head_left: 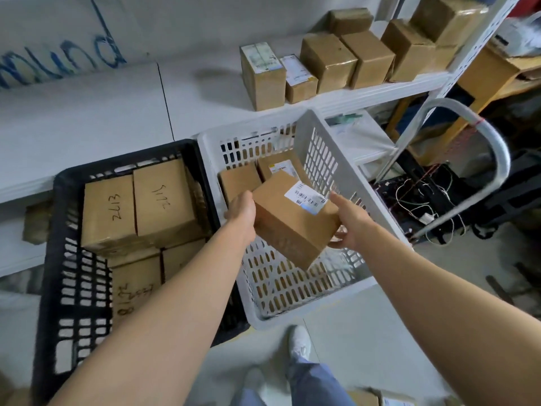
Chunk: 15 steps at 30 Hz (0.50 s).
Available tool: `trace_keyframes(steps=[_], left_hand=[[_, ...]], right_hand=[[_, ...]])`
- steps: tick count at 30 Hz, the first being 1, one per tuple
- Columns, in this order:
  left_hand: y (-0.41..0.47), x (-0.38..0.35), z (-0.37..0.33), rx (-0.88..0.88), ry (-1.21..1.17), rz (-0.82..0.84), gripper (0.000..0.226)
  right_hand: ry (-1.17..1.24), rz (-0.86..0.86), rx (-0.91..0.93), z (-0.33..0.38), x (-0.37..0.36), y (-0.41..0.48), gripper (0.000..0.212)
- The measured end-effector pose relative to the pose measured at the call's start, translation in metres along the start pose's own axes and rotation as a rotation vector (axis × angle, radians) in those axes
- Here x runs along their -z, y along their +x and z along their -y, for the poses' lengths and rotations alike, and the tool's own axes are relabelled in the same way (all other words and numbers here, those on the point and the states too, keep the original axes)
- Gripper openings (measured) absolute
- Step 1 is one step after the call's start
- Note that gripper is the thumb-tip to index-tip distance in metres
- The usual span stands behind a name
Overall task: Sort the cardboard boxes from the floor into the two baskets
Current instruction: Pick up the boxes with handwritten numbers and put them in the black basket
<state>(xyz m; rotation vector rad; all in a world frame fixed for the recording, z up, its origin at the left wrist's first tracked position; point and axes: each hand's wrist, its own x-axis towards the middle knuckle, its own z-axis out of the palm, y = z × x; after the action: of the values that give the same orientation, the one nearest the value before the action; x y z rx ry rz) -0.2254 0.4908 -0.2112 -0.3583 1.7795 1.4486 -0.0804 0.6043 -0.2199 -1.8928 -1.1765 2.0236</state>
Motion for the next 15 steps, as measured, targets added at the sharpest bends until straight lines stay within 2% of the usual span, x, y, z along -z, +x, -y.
trace_keyframes(steps=[1, 3, 8, 12, 15], left_hand=[[0.004, -0.005, 0.003, 0.022, -0.007, -0.003, 0.017], [0.014, -0.013, 0.012, 0.071, -0.035, -0.020, 0.023], [0.056, -0.018, 0.039, 0.151, 0.009, -0.108, 0.016], [0.098, -0.020, 0.056, 0.115, 0.107, -0.155, 0.027], [0.121, -0.022, 0.068, 0.128, 0.090, -0.248, 0.030]], right_hand=[[-0.043, 0.001, -0.014, -0.002, -0.001, 0.009, 0.044], [-0.148, -0.001, -0.037, -0.006, -0.003, 0.026, 0.034], [-0.343, 0.080, -0.138, -0.027, -0.018, 0.067, 0.041], [-0.369, 0.175, -0.251, -0.043, -0.037, 0.091, 0.024], [-0.431, 0.199, -0.300, -0.047, -0.050, 0.103, 0.027]])
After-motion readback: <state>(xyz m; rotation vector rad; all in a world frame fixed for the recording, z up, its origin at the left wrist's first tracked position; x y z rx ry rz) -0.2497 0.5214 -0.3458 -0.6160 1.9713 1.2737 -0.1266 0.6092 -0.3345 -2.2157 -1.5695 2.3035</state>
